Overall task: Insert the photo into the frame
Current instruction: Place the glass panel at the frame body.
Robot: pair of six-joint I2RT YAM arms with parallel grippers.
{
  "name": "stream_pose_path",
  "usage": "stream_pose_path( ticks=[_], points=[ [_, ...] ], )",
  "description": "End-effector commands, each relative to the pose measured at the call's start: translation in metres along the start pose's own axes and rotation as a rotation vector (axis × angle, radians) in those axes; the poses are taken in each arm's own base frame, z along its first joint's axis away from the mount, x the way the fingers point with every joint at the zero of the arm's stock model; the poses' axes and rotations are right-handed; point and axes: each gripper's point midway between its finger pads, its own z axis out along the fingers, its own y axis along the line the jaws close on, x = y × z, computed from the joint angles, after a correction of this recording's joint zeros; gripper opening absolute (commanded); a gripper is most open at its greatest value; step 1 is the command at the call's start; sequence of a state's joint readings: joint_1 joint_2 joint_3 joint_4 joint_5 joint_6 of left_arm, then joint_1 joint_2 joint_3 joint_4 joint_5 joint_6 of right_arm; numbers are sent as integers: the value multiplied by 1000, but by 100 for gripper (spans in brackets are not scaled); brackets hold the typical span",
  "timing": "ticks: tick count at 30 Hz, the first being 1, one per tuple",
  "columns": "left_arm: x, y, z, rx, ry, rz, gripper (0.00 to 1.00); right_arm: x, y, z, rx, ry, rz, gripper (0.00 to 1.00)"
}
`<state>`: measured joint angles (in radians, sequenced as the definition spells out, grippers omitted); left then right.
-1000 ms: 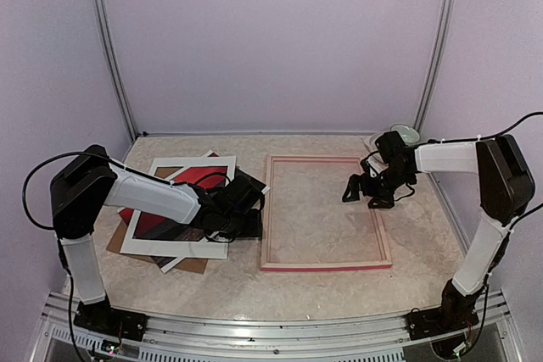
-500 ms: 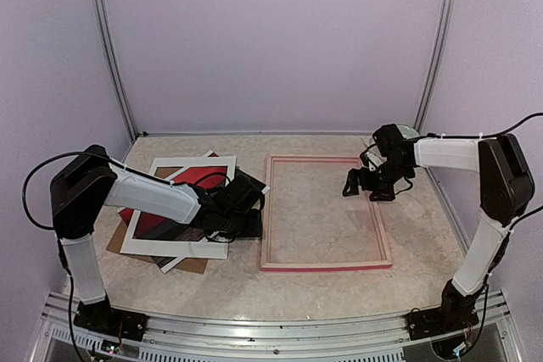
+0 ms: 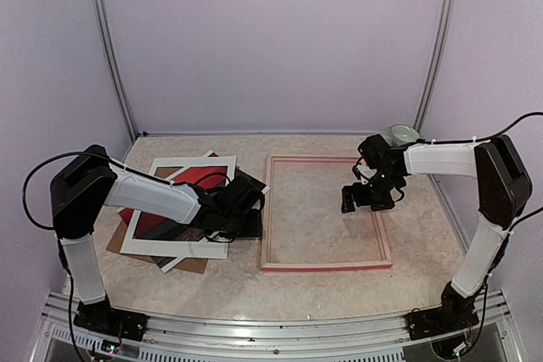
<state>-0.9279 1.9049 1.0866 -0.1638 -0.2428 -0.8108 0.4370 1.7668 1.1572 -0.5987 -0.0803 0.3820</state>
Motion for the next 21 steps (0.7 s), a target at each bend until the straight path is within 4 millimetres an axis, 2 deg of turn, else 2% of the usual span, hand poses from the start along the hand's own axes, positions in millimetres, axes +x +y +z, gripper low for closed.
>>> stream_pose_path(
  ticks=[1, 11, 15, 21],
  points=[
    [3, -4, -5, 27, 11, -4, 56, 20, -14, -3, 106, 24, -24, 99],
    [2, -7, -5, 34, 11, -3, 56, 53, -12, -7, 109, 55, -30, 99],
    [2, -8, -7, 31, 8, 0, 56, 60, -8, -16, 91, 47, -21, 99],
    [2, -8, -6, 33, 10, 2, 56, 82, -13, -17, 85, 68, 2, 99]
  ],
)
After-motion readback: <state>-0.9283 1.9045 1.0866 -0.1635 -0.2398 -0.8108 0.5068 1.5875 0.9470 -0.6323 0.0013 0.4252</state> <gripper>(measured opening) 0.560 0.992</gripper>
